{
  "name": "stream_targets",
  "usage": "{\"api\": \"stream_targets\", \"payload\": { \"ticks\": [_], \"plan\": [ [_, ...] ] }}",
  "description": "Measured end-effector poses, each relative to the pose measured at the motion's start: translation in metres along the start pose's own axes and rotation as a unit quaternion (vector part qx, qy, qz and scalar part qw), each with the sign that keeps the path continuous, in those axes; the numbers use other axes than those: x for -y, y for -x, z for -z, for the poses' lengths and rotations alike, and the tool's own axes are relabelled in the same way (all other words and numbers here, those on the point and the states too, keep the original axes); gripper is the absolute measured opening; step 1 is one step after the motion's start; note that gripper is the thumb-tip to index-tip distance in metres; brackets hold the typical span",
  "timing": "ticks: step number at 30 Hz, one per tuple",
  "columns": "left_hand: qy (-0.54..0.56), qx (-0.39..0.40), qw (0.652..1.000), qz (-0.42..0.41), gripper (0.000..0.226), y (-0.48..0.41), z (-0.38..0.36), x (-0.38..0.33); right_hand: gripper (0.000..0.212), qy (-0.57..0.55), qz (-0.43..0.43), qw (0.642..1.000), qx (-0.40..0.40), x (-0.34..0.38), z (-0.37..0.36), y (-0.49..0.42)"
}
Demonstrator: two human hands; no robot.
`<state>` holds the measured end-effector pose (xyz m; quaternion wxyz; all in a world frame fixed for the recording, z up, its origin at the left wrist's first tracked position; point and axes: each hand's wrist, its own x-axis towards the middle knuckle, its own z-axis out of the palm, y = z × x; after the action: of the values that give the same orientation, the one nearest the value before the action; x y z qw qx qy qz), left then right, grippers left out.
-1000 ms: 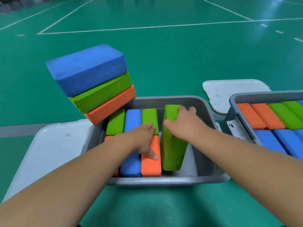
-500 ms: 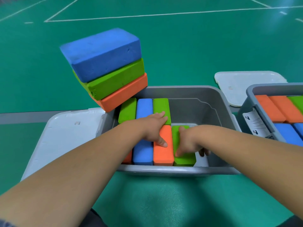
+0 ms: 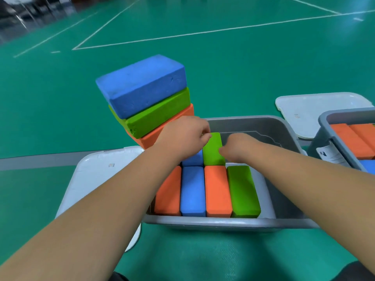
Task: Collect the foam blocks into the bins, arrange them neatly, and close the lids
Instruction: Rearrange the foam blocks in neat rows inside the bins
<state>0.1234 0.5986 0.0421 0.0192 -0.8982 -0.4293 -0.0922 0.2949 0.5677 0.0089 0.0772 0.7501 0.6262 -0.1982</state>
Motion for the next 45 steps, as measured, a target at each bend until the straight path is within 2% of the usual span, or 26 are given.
{"api": "stream_targets", "payload": {
  "ticks": [3, 5, 6, 9, 13, 21, 27, 29, 30, 32, 35, 39, 40, 42, 44, 45],
  "plan": [
    [0.002, -0.169, 0.986, -0.001, 0.016, 0.005, 0.021, 0.021, 0.030, -0.113, 0.017, 0.989, -0.096, 0.008, 0.005, -0.013],
    [-0.064, -0.262, 0.963, 0.000, 0.027, 0.006, 0.032, 0.039, 0.029, -0.161, 0.052, 0.975, -0.143, 0.017, 0.006, -0.016],
    [-0.095, -0.280, 0.955, 0.018, 0.036, 0.005, 0.038, 0.049, 0.028, -0.183, 0.065, 0.968, -0.160, 0.022, 0.007, -0.016],
    [-0.150, -0.274, 0.944, 0.108, 0.052, 0.006, 0.050, 0.079, 0.026, -0.212, 0.083, 0.957, -0.182, 0.031, 0.004, -0.019],
    [-0.145, -0.235, 0.943, 0.187, 0.056, 0.012, 0.042, 0.110, 0.024, -0.216, 0.092, 0.956, -0.175, 0.035, -0.002, -0.025],
    [-0.103, -0.209, 0.951, 0.205, 0.072, 0.019, 0.039, 0.114, 0.022, -0.200, 0.106, 0.959, -0.170, 0.033, -0.007, -0.031],
    [-0.093, -0.241, 0.948, 0.188, 0.064, 0.023, 0.041, 0.112, 0.023, -0.231, 0.124, 0.934, -0.245, 0.036, 0.001, -0.035],
    [-0.092, -0.255, 0.947, 0.172, 0.063, 0.024, 0.044, 0.102, 0.031, -0.301, 0.107, 0.908, -0.272, 0.038, 0.007, -0.033],
    [-0.092, -0.261, 0.948, 0.159, 0.063, 0.023, 0.045, 0.096, 0.044, -0.358, 0.096, 0.886, -0.278, 0.039, 0.013, -0.030],
    [-0.090, -0.275, 0.949, 0.123, 0.063, 0.021, 0.046, 0.082, 0.064, -0.494, 0.083, 0.819, -0.279, 0.038, 0.029, -0.021],
    [-0.080, -0.305, 0.948, 0.042, 0.061, 0.016, 0.040, 0.055, 0.057, -0.646, 0.079, 0.707, -0.279, 0.027, 0.058, -0.006],
    [-0.058, -0.326, 0.943, -0.030, 0.061, 0.006, 0.030, 0.017, 0.039, -0.735, 0.046, 0.598, -0.317, 0.000, 0.077, 0.008],
    [-0.055, -0.325, 0.943, -0.039, 0.061, 0.003, 0.028, 0.009, 0.034, -0.747, 0.032, 0.581, -0.321, -0.007, 0.078, 0.011],
    [-0.045, -0.309, 0.949, -0.047, 0.064, -0.004, 0.022, -0.007, 0.031, -0.748, 0.005, 0.572, -0.336, -0.022, 0.077, 0.018],
    [-0.026, -0.272, 0.961, -0.036, 0.071, -0.011, 0.013, -0.022, 0.034, -0.720, -0.022, 0.589, -0.366, -0.039, 0.077, 0.024],
    [-0.018, -0.248, 0.968, -0.023, 0.076, -0.014, 0.007, -0.027, 0.036, -0.694, -0.034, 0.609, -0.383, -0.048, 0.077, 0.027]
  ]
}}
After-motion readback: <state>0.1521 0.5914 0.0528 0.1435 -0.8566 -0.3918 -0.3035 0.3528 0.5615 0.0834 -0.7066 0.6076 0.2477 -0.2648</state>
